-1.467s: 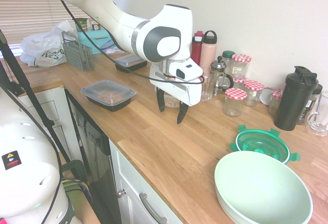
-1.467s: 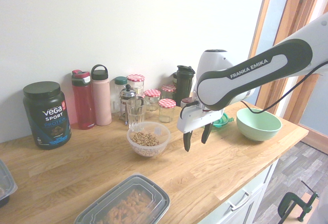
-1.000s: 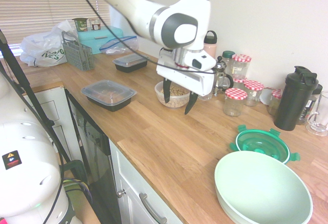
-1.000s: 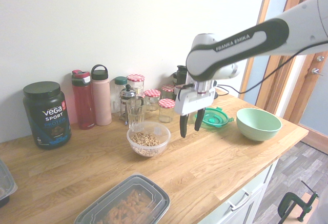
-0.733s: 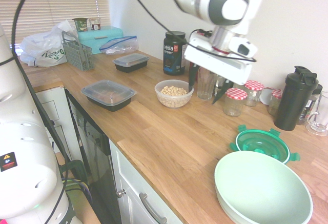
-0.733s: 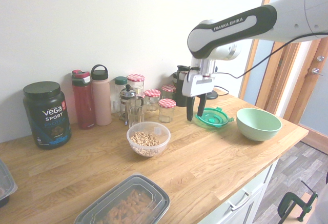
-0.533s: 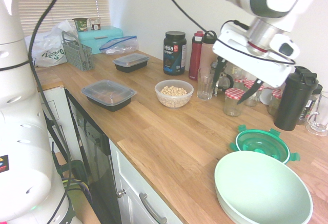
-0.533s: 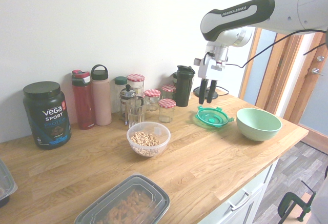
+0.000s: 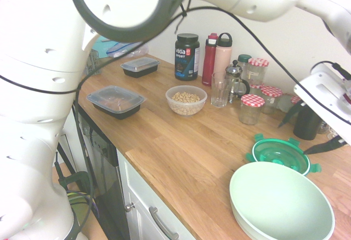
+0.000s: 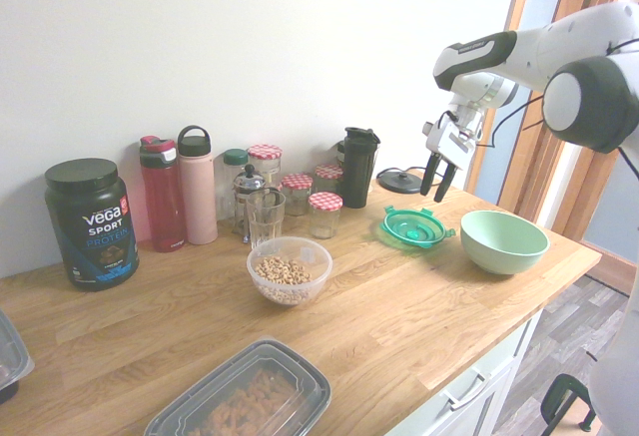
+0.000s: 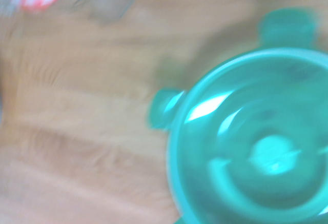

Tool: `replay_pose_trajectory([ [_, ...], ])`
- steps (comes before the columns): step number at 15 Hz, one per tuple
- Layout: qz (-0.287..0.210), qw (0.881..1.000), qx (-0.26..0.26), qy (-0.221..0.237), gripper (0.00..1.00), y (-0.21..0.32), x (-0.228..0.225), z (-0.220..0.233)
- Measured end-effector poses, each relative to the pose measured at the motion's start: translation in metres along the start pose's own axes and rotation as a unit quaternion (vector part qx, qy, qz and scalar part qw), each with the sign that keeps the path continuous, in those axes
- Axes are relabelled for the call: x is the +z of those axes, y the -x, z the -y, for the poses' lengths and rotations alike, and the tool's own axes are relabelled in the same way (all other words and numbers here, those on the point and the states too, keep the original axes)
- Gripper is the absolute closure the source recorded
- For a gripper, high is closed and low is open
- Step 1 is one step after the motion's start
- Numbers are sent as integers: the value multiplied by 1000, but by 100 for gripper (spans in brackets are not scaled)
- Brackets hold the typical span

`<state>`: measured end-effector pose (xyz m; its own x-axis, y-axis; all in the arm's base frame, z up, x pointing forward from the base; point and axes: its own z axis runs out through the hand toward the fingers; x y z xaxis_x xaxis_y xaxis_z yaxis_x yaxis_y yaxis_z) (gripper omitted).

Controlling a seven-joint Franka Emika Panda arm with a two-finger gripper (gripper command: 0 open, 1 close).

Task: Cover the lid of food container

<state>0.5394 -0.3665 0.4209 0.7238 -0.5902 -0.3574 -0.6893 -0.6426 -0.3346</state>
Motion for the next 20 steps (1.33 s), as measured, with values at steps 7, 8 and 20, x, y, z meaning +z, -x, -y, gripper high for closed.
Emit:
replay_pose_trajectory([
  [7,10,999,11,-35,0,-54,-1,-35],
  [8,17,999,14,-42,0,-62,8,-41],
  [20,71,996,23,-52,0,-80,65,-33],
])
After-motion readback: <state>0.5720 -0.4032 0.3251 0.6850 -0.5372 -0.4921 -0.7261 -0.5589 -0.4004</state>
